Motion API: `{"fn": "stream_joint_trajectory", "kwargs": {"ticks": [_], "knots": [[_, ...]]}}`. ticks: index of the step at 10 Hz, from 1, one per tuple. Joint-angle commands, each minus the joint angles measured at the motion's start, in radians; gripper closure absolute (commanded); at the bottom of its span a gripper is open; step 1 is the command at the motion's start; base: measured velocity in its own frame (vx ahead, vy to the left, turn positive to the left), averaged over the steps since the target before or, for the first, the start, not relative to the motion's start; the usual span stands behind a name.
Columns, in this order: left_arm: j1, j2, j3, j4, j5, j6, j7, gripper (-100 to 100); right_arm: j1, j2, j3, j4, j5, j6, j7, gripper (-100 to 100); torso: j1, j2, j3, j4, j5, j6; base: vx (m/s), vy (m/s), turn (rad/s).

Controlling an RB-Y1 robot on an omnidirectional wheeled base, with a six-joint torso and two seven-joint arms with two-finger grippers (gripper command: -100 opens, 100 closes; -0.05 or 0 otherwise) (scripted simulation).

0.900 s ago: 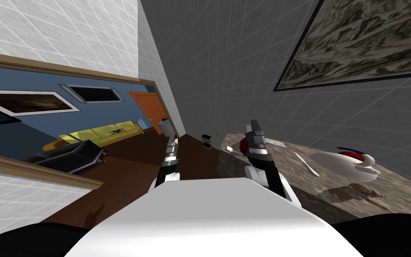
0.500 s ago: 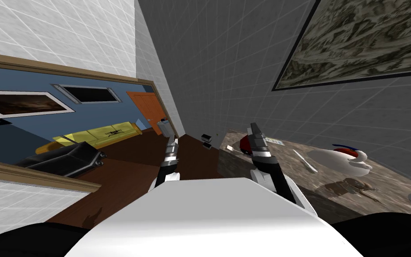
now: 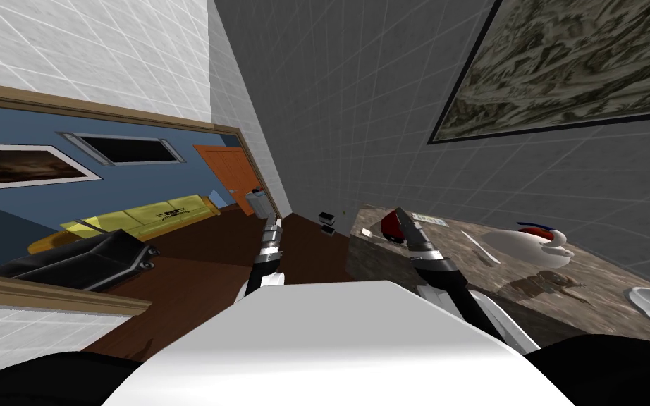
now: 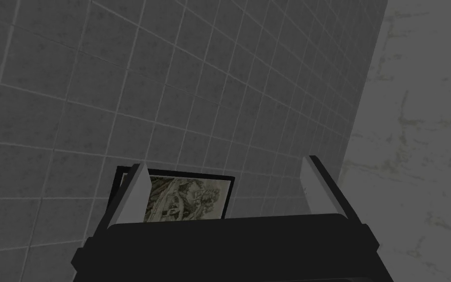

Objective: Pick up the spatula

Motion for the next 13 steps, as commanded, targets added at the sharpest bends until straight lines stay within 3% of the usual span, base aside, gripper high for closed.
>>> {"fn": "stream_joint_trajectory", "kwargs": {"ticks": [1, 3, 4, 8, 9, 10, 11, 12, 13], "knots": [[0.000, 0.000, 0.000, 0.000, 0.000, 0.000, 0.000, 0, 0.022, -0.032, -0.016, 0.007, 0.000, 0.002, 0.001, -100, 0.000, 0.000, 0.000, 0.000, 0.000, 0.000, 0.018, 0.064, -0.022], [0.000, 0.000, 0.000, 0.000, 0.000, 0.000, 0.000, 0, 0.094, -0.098, -0.047, 0.036, 0.017, 0.000, 0.013, -100, -0.003, -0.001, -0.001, 0.000, -0.001, 0.000, 0.042, 0.060, -0.039], [0.000, 0.000, 0.000, 0.000, 0.000, 0.000, 0.000, 0, 0.103, -0.106, -0.047, 0.036, 0.017, 0.000, 0.013, -100, -0.002, -0.002, -0.001, 0.000, -0.001, 0.000, 0.041, 0.058, -0.017], [0.000, 0.000, 0.000, 0.000, 0.000, 0.000, 0.000, 0, 0.233, -0.220, -0.084, 0.085, 0.054, 0.003, 0.041, -100, -0.002, -0.004, -0.002, -0.001, 0.000, 0.000, 0.062, 0.069, -0.015], [0.000, 0.000, 0.000, 0.000, 0.000, 0.000, 0.000, 0, 0.239, -0.229, -0.084, 0.085, 0.054, 0.003, 0.041, -100, -0.003, -0.004, -0.002, -0.001, 0.000, 0.000, 0.049, 0.040, -0.009], [0.000, 0.000, 0.000, 0.000, 0.000, 0.000, 0.000, 0, 0.287, -0.265, -0.094, 0.102, 0.070, 0.007, 0.052, -100, -0.004, -0.003, -0.002, -0.001, -0.001, 0.000, 0.071, 0.047, 0.002], [0.000, 0.000, 0.000, 0.000, 0.000, 0.000, 0.000, 0, 0.287, -0.274, -0.094, 0.102, 0.070, 0.007, 0.052, -100, -0.004, -0.004, -0.002, -0.001, -0.001, 0.000, 0.063, 0.038, -0.002], [0.000, 0.000, 0.000, 0.000, 0.000, 0.000, 0.000, 0, 0.333, -0.312, -0.103, 0.120, 0.087, 0.011, 0.065, -100, -0.004, -0.004, -0.002, -0.001, -0.001, 0.000, 0.080, 0.046, 0.005], [0.000, 0.000, 0.000, 0.000, 0.000, 0.000, 0.000, 0, 0.335, -0.319, -0.103, 0.120, 0.087, 0.011, 0.065, -100, -0.004, -0.005, -0.003, -0.001, -0.001, 0.000, 0.064, 0.038, -0.002]]}}
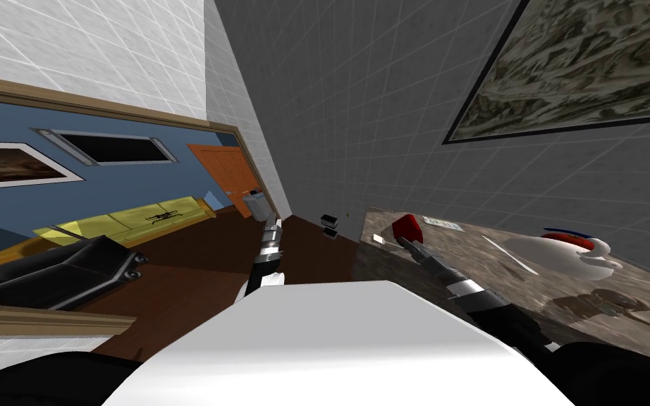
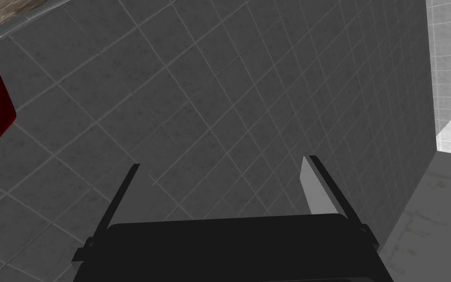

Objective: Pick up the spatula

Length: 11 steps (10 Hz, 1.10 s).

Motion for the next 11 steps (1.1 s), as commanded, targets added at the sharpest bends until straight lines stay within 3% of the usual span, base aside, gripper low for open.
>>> {"fn": "stream_joint_trajectory", "kwargs": {"ticks": [1, 2, 3, 4, 5, 6, 7, 8, 9, 10, 11], "knots": [[0.000, 0.000, 0.000, 0.000, 0.000, 0.000, 0.000, 0, 0.050, -0.050, -0.009, 0.025, 0.020, 0.007, 0.014, -100, 0.000, 0.000, 0.000, 0.000, 0.000, 0.000, 0.094, 0.039, 0.014], [0.000, 0.000, 0.000, 0.000, 0.000, 0.000, 0.000, 0, 0.053, -0.058, -0.009, 0.025, 0.020, 0.007, 0.014, -100, 0.000, -0.001, -0.001, 0.000, 0.000, 0.000, 0.086, 0.038, 0.003], [0.000, 0.000, 0.000, 0.000, 0.000, 0.000, 0.000, 0, 0.094, -0.099, -0.017, 0.043, 0.040, 0.014, 0.029, -100, 0.000, -0.001, -0.001, 0.000, 0.000, 0.000, 0.094, 0.039, 0.021], [0.000, 0.000, 0.000, 0.000, 0.000, 0.000, 0.000, 0, 0.102, -0.105, -0.017, 0.043, 0.040, 0.014, 0.029, -100, 0.000, -0.002, -0.001, 0.000, 0.000, 0.000, 0.080, 0.029, 0.003], [0.000, 0.000, 0.000, 0.000, 0.000, 0.000, 0.000, 0, 0.151, -0.144, -0.024, 0.062, 0.060, 0.022, 0.043, -100, 0.000, -0.001, -0.001, 0.000, 0.000, 0.000, 0.112, 0.044, 0.028], [0.000, 0.000, 0.000, 0.000, 0.000, 0.000, 0.000, 0, 0.151, -0.153, -0.024, 0.062, 0.060, 0.022, 0.043, -100, 0.000, -0.003, -0.001, 0.000, 0.000, 0.000, 0.100, 0.039, 0.005], [0.000, 0.000, 0.000, 0.000, 0.000, 0.000, 0.000, 0, 0.198, -0.193, -0.031, 0.082, 0.081, 0.031, 0.059, -100, 0.000, -0.002, -0.001, -0.001, 0.000, 0.000, 0.106, 0.043, 0.032], [0.000, 0.000, 0.000, 0.000, 0.000, 0.000, 0.000, 0, 0.200, -0.202, -0.031, 0.082, 0.081, 0.031, 0.059, -100, 0.000, -0.003, -0.002, -0.001, 0.000, 0.000, 0.094, 0.024, 0.008], [0.000, 0.000, 0.000, 0.000, 0.000, 0.000, 0.000, 0, 0.244, -0.240, -0.037, 0.101, 0.103, 0.042, 0.075, -100, -0.001, -0.002, -0.001, -0.001, 0.000, 0.000, 0.112, 0.020, 0.035], [0.000, 0.000, 0.000, 0.000, 0.000, 0.000, 0.000, 0, 0.249, -0.250, -0.037, 0.101, 0.103, 0.042, 0.075, -100, -0.001, -0.003, -0.002, -0.001, 0.000, 0.000, 0.094, 0.014, 0.012], [0.000, 0.000, 0.000, 0.000, 0.000, 0.000, 0.000, 0, 0.290, -0.290, -0.044, 0.121, 0.125, 0.054, 0.091, -100, -0.001, -0.002, -0.001, -0.001, 0.000, 0.000, 0.126, 0.038, 0.039]]}}
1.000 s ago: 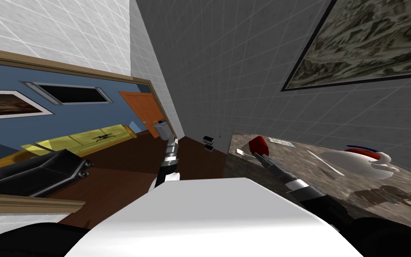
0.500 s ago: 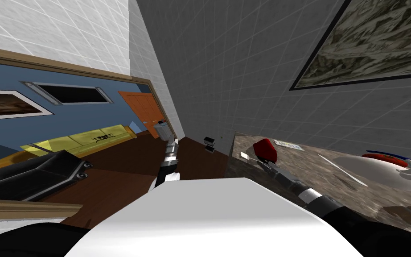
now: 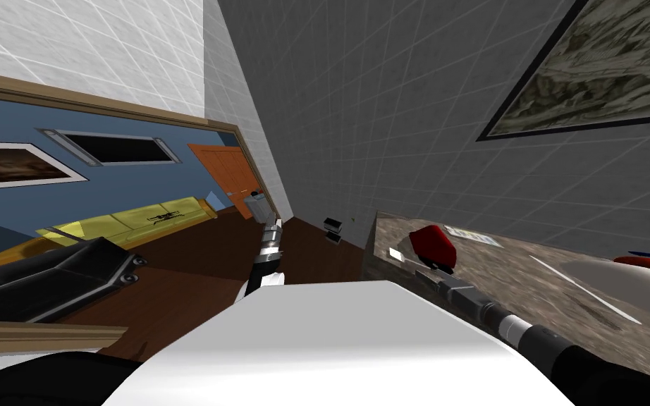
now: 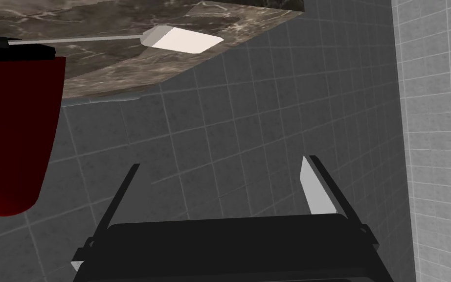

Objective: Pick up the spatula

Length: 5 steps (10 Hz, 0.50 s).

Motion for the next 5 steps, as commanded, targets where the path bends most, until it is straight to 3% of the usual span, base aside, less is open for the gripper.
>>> {"fn": "stream_joint_trajectory", "kwargs": {"ticks": [1, 5], "knots": [[0.000, 0.000, 0.000, 0.000, 0.000, 0.000, 0.000, 0, 0.030, -0.028, -0.005, 0.011, 0.010, 0.005, 0.009, -100, 0.000, 0.000, 0.000, 0.000, 0.000, 0.000, 0.104, 0.037, 0.017], [0.000, 0.000, 0.000, 0.000, 0.000, 0.000, 0.000, 0, 0.164, -0.156, -0.018, 0.068, 0.078, 0.043, 0.059, -100, 0.000, -0.001, -0.001, 0.000, 0.000, 0.000, 0.139, 0.026, 0.039]]}}
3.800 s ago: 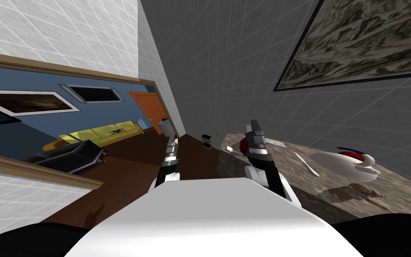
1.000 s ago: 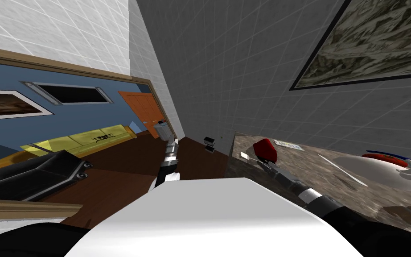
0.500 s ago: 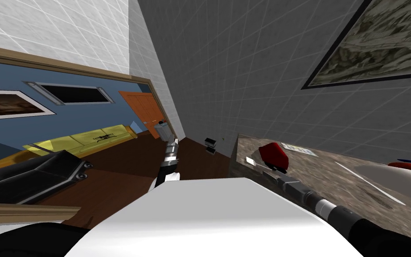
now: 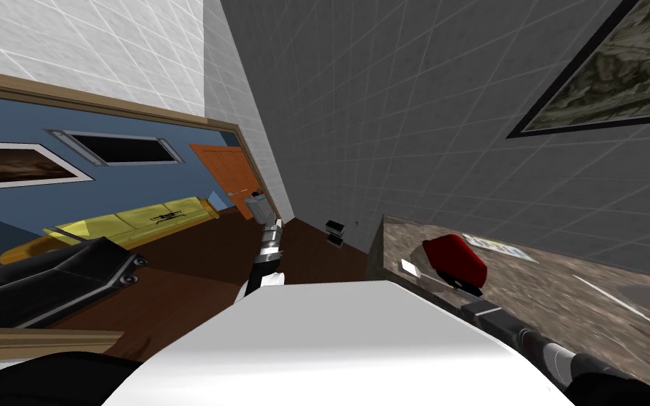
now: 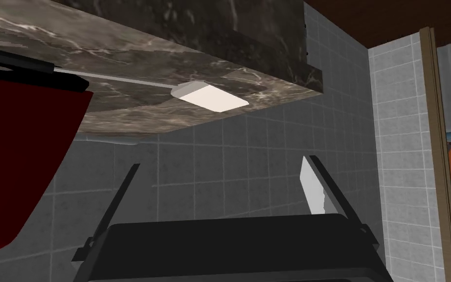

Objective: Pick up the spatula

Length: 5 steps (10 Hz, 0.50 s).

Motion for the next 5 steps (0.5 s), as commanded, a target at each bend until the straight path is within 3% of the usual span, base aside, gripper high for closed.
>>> {"fn": "stream_joint_trajectory", "kwargs": {"ticks": [1, 3, 4, 5], "knots": [[0.000, 0.000, 0.000, 0.000, 0.000, 0.000, 0.000, 0, 0.050, -0.050, 0.002, 0.024, 0.037, 0.026, 0.029, -100, 0.000, 0.000, 0.000, 0.000, 0.000, 0.000, 0.200, 0.049, 0.073], [0.000, 0.000, 0.000, 0.000, 0.000, 0.000, 0.000, 0, 0.099, -0.111, 0.001, 0.041, 0.060, 0.040, 0.045, -100, 0.001, 0.000, -0.001, 0.000, 0.000, 0.000, 0.142, 0.020, 0.035], [0.000, 0.000, 0.000, 0.000, 0.000, 0.000, 0.000, 0, 0.108, -0.111, 0.001, 0.041, 0.060, 0.040, 0.045, -100, 0.000, 0.000, 0.000, 0.000, 0.000, 0.000, 0.104, 0.001, 0.031], [0.000, 0.000, 0.000, 0.000, 0.000, 0.000, 0.000, 0, 0.139, -0.151, 0.002, 0.058, 0.083, 0.054, 0.062, -100, -0.001, 0.002, 0.001, 0.000, 0.000, 0.000, 0.112, 0.005, 0.055]]}}
